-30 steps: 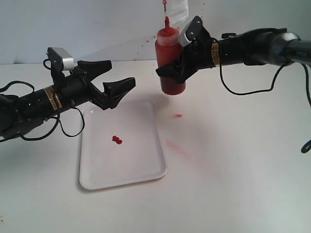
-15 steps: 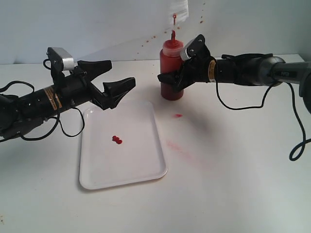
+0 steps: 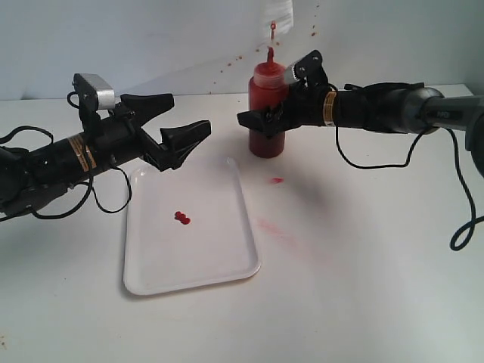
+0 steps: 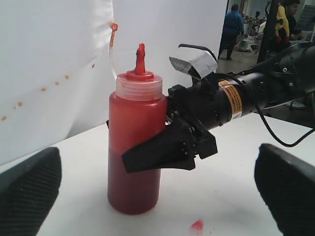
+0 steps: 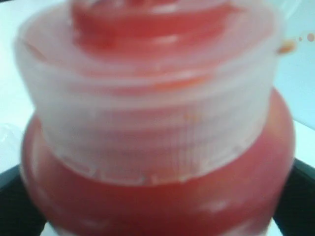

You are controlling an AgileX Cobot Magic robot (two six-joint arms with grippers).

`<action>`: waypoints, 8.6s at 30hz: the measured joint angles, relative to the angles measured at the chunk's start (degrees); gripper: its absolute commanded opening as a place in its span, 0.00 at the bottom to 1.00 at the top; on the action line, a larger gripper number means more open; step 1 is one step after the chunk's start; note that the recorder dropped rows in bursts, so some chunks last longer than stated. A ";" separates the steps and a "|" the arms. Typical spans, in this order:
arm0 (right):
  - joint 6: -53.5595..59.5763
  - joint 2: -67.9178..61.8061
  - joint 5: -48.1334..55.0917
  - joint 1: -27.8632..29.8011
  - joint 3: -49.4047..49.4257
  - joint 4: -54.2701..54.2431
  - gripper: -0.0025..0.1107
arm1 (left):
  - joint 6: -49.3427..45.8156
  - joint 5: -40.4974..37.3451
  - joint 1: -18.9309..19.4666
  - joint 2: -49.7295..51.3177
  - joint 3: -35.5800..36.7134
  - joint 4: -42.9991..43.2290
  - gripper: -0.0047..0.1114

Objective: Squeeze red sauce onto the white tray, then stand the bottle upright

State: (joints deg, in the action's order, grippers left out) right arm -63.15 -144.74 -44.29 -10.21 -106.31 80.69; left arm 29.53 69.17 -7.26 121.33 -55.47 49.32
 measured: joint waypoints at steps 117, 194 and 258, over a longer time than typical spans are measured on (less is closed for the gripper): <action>-33.52 86.19 15.07 0.20 56.64 17.70 0.02 | 18.28 -79.78 -21.37 -113.87 41.13 -10.76 0.04; -33.52 86.19 15.03 0.20 56.64 17.47 0.02 | -28.28 -90.11 9.27 -121.09 55.20 -47.45 0.04; -38.63 131.37 36.41 8.52 80.22 14.55 0.02 | -28.28 -90.11 9.29 -121.09 55.20 -47.45 0.04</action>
State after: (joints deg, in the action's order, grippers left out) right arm -101.79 -13.37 -7.89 -1.69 -26.10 95.24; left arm 1.25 -20.93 2.03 0.24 -0.27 1.87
